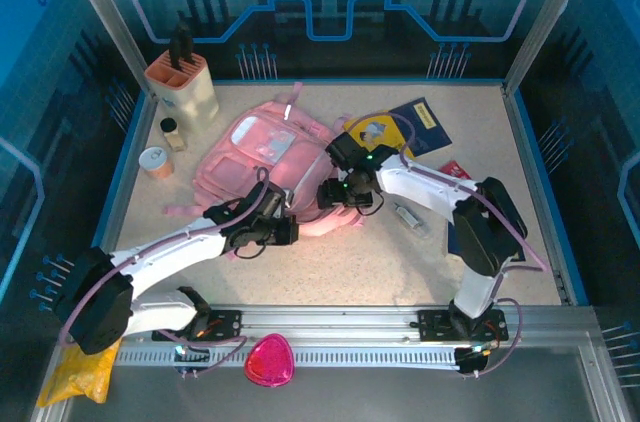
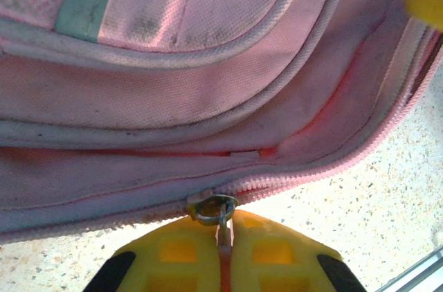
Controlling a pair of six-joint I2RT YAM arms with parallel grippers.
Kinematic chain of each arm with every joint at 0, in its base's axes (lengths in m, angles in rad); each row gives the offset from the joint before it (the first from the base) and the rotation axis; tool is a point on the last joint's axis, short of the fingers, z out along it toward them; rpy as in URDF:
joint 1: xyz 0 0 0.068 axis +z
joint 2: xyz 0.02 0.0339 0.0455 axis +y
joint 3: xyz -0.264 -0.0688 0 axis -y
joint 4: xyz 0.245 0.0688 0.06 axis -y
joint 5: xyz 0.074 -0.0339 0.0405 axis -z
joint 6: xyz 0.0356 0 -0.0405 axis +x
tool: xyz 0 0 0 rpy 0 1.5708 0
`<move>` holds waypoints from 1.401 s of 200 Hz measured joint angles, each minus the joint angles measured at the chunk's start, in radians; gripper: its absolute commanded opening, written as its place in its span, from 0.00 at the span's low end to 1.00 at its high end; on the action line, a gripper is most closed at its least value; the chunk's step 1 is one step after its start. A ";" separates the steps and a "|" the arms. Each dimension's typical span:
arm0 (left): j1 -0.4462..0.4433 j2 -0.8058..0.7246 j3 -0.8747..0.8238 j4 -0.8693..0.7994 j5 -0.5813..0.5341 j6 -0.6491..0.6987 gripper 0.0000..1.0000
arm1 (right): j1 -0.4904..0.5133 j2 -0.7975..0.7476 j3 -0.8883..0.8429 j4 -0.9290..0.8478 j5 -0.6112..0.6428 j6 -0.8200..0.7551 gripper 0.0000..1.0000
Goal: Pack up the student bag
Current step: Unzip the student bag at the center of the table, then rotate the student bag at the center of the table.
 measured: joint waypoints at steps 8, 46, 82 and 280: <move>0.000 0.007 0.011 -0.015 0.001 0.013 0.00 | 0.001 0.019 0.005 -0.001 0.014 -0.002 0.58; 0.000 0.026 0.068 -0.110 -0.013 0.083 0.00 | 0.001 0.076 0.047 -0.004 0.103 -0.022 0.21; 0.000 0.026 0.074 -0.136 -0.038 0.126 0.00 | -0.001 0.093 0.071 -0.003 0.134 -0.038 0.00; 0.429 0.031 0.053 -0.172 -0.039 0.123 0.00 | -0.044 0.099 0.109 0.053 0.077 -0.071 0.00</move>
